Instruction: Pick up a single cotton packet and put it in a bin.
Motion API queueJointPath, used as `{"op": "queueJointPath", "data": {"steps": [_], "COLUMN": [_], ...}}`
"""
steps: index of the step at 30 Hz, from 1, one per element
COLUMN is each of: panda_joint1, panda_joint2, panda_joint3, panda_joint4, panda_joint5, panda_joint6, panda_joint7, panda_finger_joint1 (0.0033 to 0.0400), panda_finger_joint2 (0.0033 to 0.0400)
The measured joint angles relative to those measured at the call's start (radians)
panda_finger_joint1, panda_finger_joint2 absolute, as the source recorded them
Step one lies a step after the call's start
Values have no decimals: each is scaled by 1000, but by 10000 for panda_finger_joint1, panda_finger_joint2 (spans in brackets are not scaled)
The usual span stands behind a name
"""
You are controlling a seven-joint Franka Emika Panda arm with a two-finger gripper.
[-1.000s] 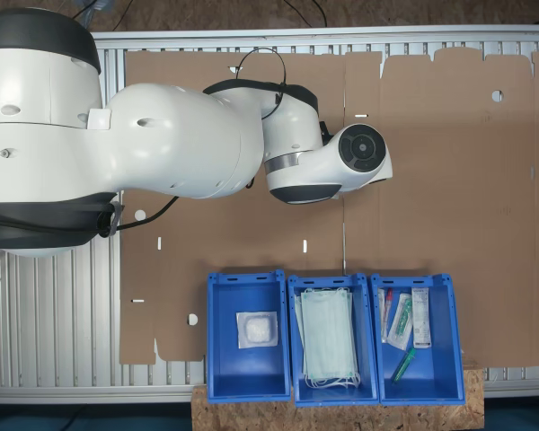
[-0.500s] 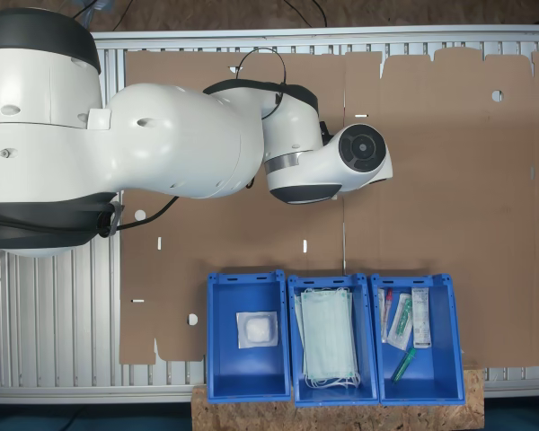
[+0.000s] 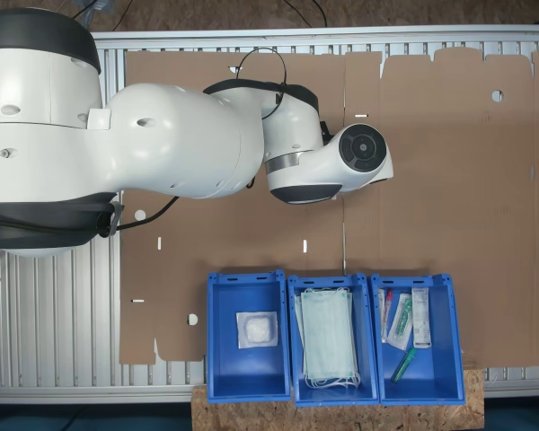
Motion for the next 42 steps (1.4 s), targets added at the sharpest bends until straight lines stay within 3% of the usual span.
{"op": "queueJointPath", "data": {"steps": [32, 42], "panda_joint1": [0, 0], "panda_joint2": [-6, -89], "panda_joint3": [1, 16], "panda_joint4": [0, -19], "panda_joint5": [0, 0], "panda_joint6": [0, -54], "panda_joint7": [0, 0], "panda_finger_joint1": [53, 53], "panda_finger_joint2": [53, 53]}}
